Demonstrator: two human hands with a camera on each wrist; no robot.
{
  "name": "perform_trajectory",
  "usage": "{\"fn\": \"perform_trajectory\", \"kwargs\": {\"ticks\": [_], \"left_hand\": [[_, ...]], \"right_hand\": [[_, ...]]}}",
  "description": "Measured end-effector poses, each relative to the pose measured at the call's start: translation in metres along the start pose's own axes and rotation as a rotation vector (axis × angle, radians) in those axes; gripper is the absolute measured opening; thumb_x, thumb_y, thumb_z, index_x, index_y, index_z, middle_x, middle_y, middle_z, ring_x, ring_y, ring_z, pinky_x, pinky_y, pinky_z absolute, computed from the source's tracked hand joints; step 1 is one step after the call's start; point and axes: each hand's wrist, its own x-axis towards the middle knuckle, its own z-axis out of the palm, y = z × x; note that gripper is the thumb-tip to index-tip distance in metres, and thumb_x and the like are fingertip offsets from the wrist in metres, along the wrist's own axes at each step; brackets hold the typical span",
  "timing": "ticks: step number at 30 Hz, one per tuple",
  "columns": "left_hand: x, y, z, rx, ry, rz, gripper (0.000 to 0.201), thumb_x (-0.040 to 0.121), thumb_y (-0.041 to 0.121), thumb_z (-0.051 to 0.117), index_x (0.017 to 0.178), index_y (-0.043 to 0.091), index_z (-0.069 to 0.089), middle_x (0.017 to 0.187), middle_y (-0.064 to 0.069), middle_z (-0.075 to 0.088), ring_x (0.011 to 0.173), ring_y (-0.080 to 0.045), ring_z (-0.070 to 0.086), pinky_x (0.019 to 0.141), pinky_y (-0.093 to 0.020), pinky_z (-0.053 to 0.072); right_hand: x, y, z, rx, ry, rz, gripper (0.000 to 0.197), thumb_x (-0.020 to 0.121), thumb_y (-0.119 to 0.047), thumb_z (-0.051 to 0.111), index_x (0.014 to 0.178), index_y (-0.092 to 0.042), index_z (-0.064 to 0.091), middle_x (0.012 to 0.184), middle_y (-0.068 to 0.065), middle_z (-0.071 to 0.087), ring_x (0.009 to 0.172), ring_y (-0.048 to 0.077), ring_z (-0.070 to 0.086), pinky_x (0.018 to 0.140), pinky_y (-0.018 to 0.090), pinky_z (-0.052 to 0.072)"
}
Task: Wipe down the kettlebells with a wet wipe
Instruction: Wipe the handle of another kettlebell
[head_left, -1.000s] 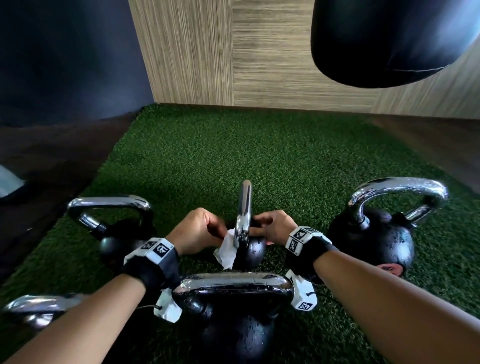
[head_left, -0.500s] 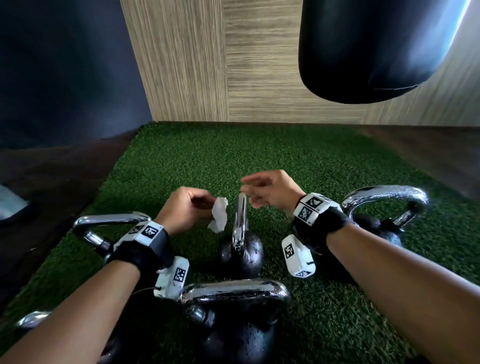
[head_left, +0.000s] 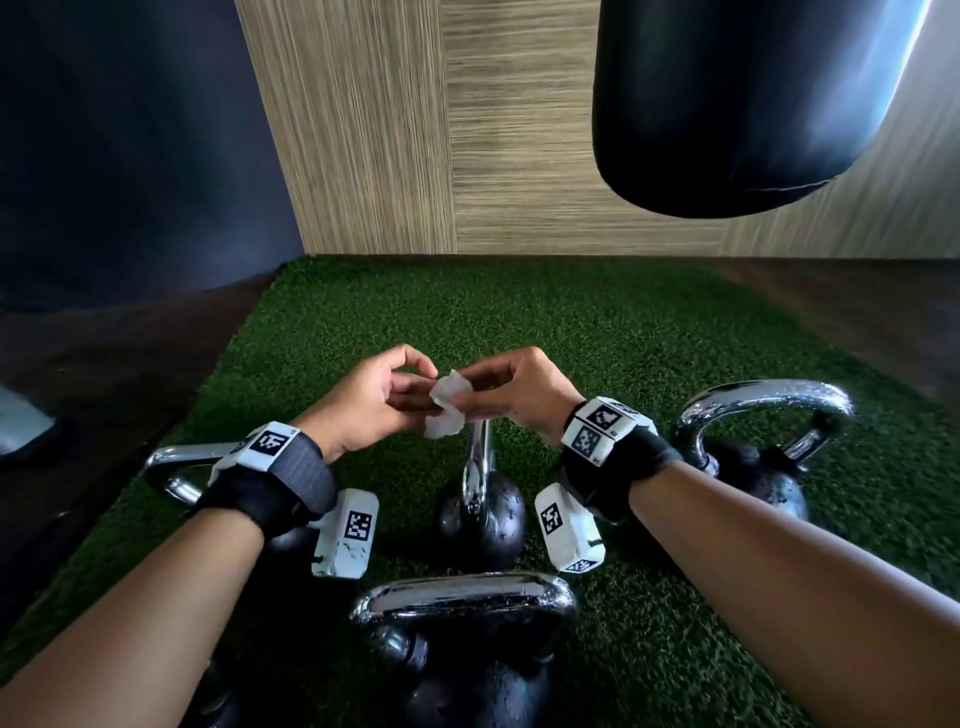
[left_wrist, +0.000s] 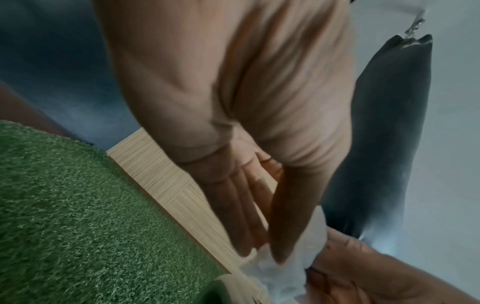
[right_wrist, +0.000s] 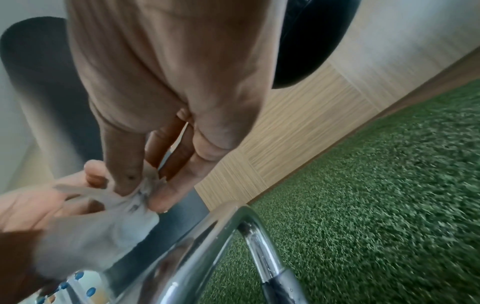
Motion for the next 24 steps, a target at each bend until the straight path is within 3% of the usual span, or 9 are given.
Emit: {"fn": "perform_trajectory", "kwargs": {"ticks": [4,7,9,12,14,15,18,21,24], "left_hand": [[0.004,-0.021,0.007,0.227,-0.061,-0.116,0.064,0.078,-0.022,0.07,0.121,0.025,0.058,0.132,-0.016,0.064,0.107,-0.022,0.07,0.085,-0.039,0.06],[0.003,-0.048,0.024,0.591,-0.277,-0.303,0.106,0.069,0.007,0.091,0.155,0.022,0.032,0.153,-0.003,0.047,0.133,-0.022,0.053,0.104,-0.034,0.048],[0.0,-0.062,0.042,0.719,-0.421,-0.315,0.123,0.061,0.029,0.097,0.159,0.024,0.023,0.157,0.006,0.041,0.141,-0.018,0.045,0.113,-0.033,0.038],[-0.002,-0.081,0.064,0.754,-0.524,-0.104,0.091,0.058,0.038,0.097,0.135,0.032,0.049,0.135,0.017,0.054,0.128,-0.007,0.052,0.112,-0.022,0.037],[-0.004,-0.087,0.07,0.711,-0.486,-0.014,0.081,0.061,0.041,0.095,0.128,0.036,0.051,0.126,0.026,0.049,0.116,0.01,0.049,0.103,-0.005,0.036],[-0.004,-0.089,0.073,0.681,-0.468,0.008,0.077,0.062,0.044,0.094,0.126,0.039,0.05,0.125,0.028,0.049,0.114,0.014,0.048,0.103,-0.006,0.038],[-0.003,-0.094,0.077,0.699,-0.464,0.029,0.082,0.071,0.06,0.083,0.139,0.032,0.045,0.138,0.011,0.05,0.129,-0.006,0.049,0.112,-0.033,0.043],[0.0,-0.094,0.079,0.83,-0.487,0.001,0.085,0.077,0.067,0.073,0.145,0.029,0.04,0.146,0.001,0.045,0.132,-0.017,0.048,0.116,-0.037,0.04],[0.0,-0.096,0.082,0.851,-0.481,-0.067,0.076,0.082,0.052,0.074,0.141,0.018,0.041,0.139,-0.011,0.049,0.126,-0.029,0.054,0.11,-0.039,0.045]], "right_hand": [[0.012,0.029,-0.019,-0.017,0.284,0.126,0.025,0.07,-0.001,0.087,0.082,-0.022,0.079,0.091,0.009,0.079,0.087,0.03,0.077,0.086,0.051,0.061],[0.016,0.055,-0.027,-0.107,0.494,0.246,0.024,0.066,-0.003,0.086,0.068,-0.025,0.077,0.083,0.008,0.079,0.086,0.03,0.076,0.082,0.049,0.062],[0.015,0.067,-0.026,-0.212,0.523,0.319,0.021,0.064,-0.008,0.087,0.066,-0.026,0.076,0.076,0.002,0.078,0.078,0.021,0.076,0.075,0.039,0.064],[0.018,0.084,-0.016,-0.143,0.467,0.436,0.024,0.067,-0.007,0.086,0.088,-0.017,0.08,0.087,0.005,0.078,0.083,0.019,0.076,0.08,0.036,0.064],[0.02,0.093,-0.008,-0.113,0.433,0.464,0.032,0.07,-0.008,0.086,0.101,-0.012,0.08,0.097,0.008,0.078,0.09,0.022,0.075,0.086,0.037,0.062],[0.021,0.098,-0.005,-0.112,0.415,0.464,0.033,0.072,-0.009,0.085,0.104,-0.011,0.079,0.1,0.009,0.077,0.091,0.022,0.074,0.087,0.037,0.062],[0.019,0.103,-0.002,-0.014,0.388,0.48,0.025,0.085,-0.003,0.077,0.109,-0.004,0.075,0.104,0.016,0.076,0.08,0.024,0.073,0.079,0.039,0.064],[0.016,0.106,-0.002,-0.044,0.331,0.458,0.017,0.09,-0.004,0.073,0.105,0.003,0.073,0.092,0.02,0.07,0.077,0.029,0.063,0.087,0.048,0.06],[0.013,0.101,-0.001,-0.097,0.279,0.462,0.016,0.089,-0.006,0.074,0.102,0.005,0.074,0.091,0.02,0.071,0.075,0.027,0.062,0.088,0.048,0.057]]}}
